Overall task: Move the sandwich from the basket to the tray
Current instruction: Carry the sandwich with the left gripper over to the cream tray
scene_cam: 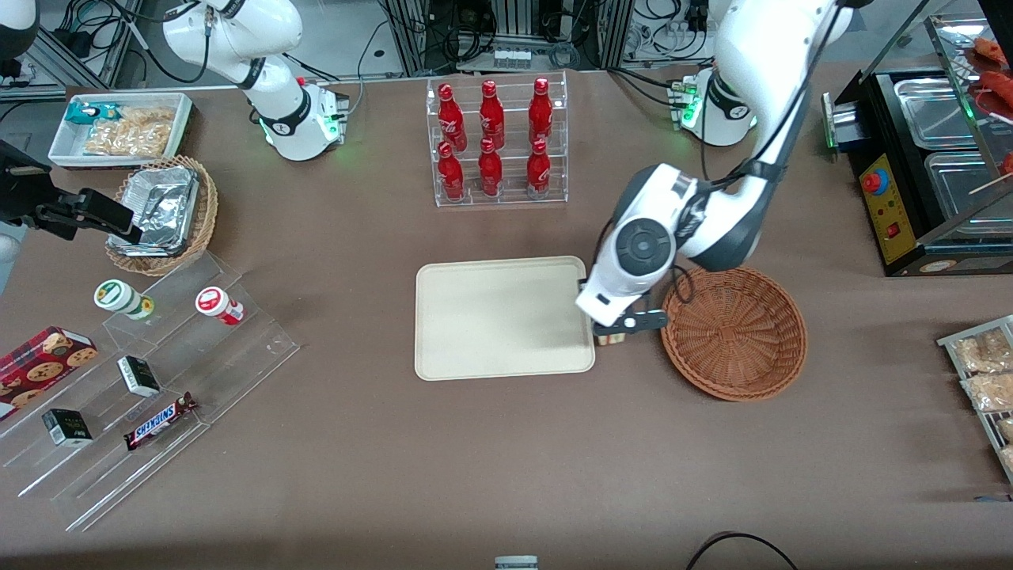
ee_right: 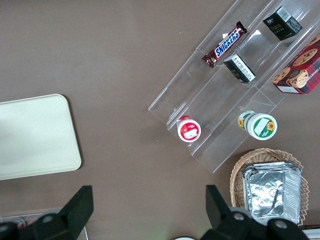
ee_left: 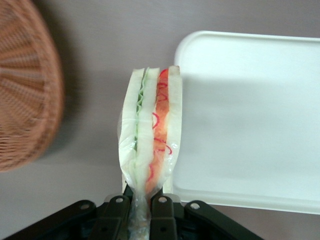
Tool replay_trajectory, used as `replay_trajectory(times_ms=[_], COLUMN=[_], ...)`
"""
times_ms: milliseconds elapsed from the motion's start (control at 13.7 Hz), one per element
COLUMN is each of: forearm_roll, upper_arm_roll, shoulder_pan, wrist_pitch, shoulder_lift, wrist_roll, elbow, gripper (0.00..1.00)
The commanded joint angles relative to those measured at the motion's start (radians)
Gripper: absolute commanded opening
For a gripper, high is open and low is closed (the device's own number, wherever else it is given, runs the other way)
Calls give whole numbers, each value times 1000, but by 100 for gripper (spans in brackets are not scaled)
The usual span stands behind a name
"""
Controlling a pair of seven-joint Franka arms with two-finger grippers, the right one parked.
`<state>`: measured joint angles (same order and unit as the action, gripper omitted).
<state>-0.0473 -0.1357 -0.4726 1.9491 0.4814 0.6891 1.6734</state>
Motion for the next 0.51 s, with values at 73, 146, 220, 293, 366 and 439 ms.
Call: replay_trajectory(times_ms=[73, 146, 220, 293, 366, 439], forearm_roll=[-22, -22, -22, -22, -19, -16], upper_arm_roll=[11, 11, 11, 13, 13, 14], shoulder_pan=[-92, -106, -118, -133, -152, -165], wrist_pitch=[-39, -39, -38, -36, -29, -15], shoulder_lift=[144, 167, 189, 210, 232, 250], wrist_roll=[94, 114, 134, 154, 179, 203], elbow=[-191, -223, -251, -274, -300, -319], gripper=[2, 2, 2, 2, 2, 2])
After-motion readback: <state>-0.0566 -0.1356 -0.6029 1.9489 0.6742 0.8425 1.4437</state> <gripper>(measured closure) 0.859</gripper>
